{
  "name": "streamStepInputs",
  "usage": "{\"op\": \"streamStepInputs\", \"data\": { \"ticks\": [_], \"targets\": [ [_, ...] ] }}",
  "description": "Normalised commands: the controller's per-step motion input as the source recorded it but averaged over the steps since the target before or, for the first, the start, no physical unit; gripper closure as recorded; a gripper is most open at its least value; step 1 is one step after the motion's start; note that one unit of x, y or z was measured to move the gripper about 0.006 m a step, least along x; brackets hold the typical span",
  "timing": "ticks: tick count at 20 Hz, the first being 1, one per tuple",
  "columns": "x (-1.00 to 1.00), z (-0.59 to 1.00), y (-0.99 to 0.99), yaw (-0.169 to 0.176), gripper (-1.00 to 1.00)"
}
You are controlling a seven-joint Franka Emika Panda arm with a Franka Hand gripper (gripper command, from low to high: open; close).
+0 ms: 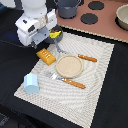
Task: Interact with the objects in diverse but meaningful ways.
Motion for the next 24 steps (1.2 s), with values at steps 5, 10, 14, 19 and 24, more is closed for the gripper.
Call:
{"op": "streamStepInputs", "data": {
  "ticks": [5,10,14,19,24],
  "targets": [
    [-0.05,-0.01,0.18,-0.001,1.0],
    [-0.08,-0.01,0.15,-0.001,1.0],
    [-0.1,-0.03,0.13,0.0,1.0],
    [-0.07,-0.04,0.13,0.0,1.0],
    [-0.01,-0.04,0.17,0.0,1.0]
  ]
}}
